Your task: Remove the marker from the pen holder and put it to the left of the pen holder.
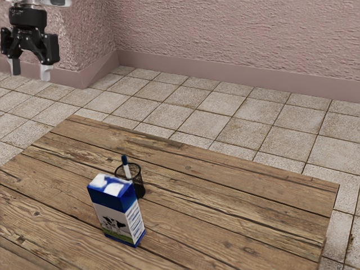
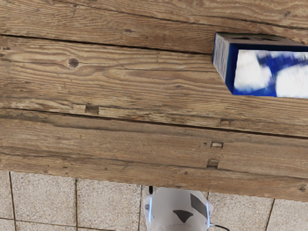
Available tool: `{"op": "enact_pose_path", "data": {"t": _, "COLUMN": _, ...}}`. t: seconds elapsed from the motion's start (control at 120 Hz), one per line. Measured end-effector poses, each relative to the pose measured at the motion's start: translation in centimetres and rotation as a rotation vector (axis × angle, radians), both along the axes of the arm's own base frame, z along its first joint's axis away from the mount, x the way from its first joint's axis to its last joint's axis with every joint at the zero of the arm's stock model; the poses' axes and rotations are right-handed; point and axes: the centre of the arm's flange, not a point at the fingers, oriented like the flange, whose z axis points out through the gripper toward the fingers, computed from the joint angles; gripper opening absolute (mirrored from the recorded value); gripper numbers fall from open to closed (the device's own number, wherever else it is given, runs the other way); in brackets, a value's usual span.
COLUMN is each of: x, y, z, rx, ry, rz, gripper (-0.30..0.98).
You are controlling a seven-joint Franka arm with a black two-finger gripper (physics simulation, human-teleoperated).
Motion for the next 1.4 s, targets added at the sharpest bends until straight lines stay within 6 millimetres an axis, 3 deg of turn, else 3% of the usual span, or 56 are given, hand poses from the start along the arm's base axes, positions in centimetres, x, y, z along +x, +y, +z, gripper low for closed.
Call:
{"op": "enact_pose_path", "data": {"t": 0.067, "x": 1.8, "y": 2.1, "z": -0.9, "rx": 0.009, "ry": -0.091, "rz": 0.02, "gripper": 0.67}}
{"op": "enact_pose_path", "data": {"t": 0.142, "x": 3.1, "y": 2.8, "z": -0.9, "rx": 0.014, "ry": -0.176, "rz": 0.015, "gripper": 0.67}}
{"op": "enact_pose_path", "data": {"t": 0.258, "x": 4.1, "y": 1.5, "z": -0.5, "rx": 0.015, "ry": -0.244, "rz": -0.018, "gripper": 0.67}}
{"op": "enact_pose_path", "data": {"t": 0.325, "x": 5.4, "y": -0.5, "z": -2.2, "rx": 0.009, "ry": -0.246, "rz": -0.052, "gripper": 0.67}}
{"op": "enact_pose_path", "data": {"t": 0.417, "x": 8.6, "y": -4.4, "z": -7.2, "rx": -0.007, "ry": -0.214, "rz": -0.107, "gripper": 0.67}}
{"op": "enact_pose_path", "data": {"t": 0.475, "x": 11.8, "y": -7.8, "z": -12.2, "rx": -0.012, "ry": -0.177, "rz": -0.139, "gripper": 0.67}}
{"op": "enact_pose_path", "data": {"t": 0.525, "x": 13.9, "y": -9.5, "z": -16.3, "rx": -0.02, "ry": -0.154, "rz": -0.147, "gripper": 0.67}}
{"op": "enact_pose_path", "data": {"t": 0.575, "x": 15.1, "y": -10.3, "z": -19.6, "rx": -0.031, "ry": -0.141, "rz": -0.142, "gripper": 0.67}}
{"op": "enact_pose_path", "data": {"t": 0.683, "x": 16.0, "y": -11.0, "z": -24.6, "rx": -0.052, "ry": -0.138, "rz": -0.125, "gripper": 0.67}}
{"op": "enact_pose_path", "data": {"t": 0.833, "x": 16.0, "y": -11.6, "z": -30.0, "rx": -0.064, "ry": -0.134, "rz": -0.104, "gripper": 0.67}}
{"op": "enact_pose_path", "data": {"t": 0.925, "x": 15.7, "y": -10.3, "z": -33.1, "rx": -0.062, "ry": -0.132, "rz": -0.075, "gripper": 0.66}}
{"op": "enact_pose_path", "data": {"t": 1.083, "x": 16.2, "y": -7.5, "z": -33.8, "rx": -0.095, "ry": -0.248, "rz": -0.031, "gripper": 0.66}}
{"op": "enact_pose_path", "data": {"t": 1.242, "x": 15.4, "y": -3.0, "z": -34.2, "rx": -0.096, "ry": -0.32, "rz": 0.02, "gripper": 0.66}}
{"op": "enact_pose_path", "data": {"t": 1.4, "x": 15.1, "y": -1.5, "z": -35.7, "rx": -0.089, "ry": -0.335, "rz": 0.017, "gripper": 0.66}}
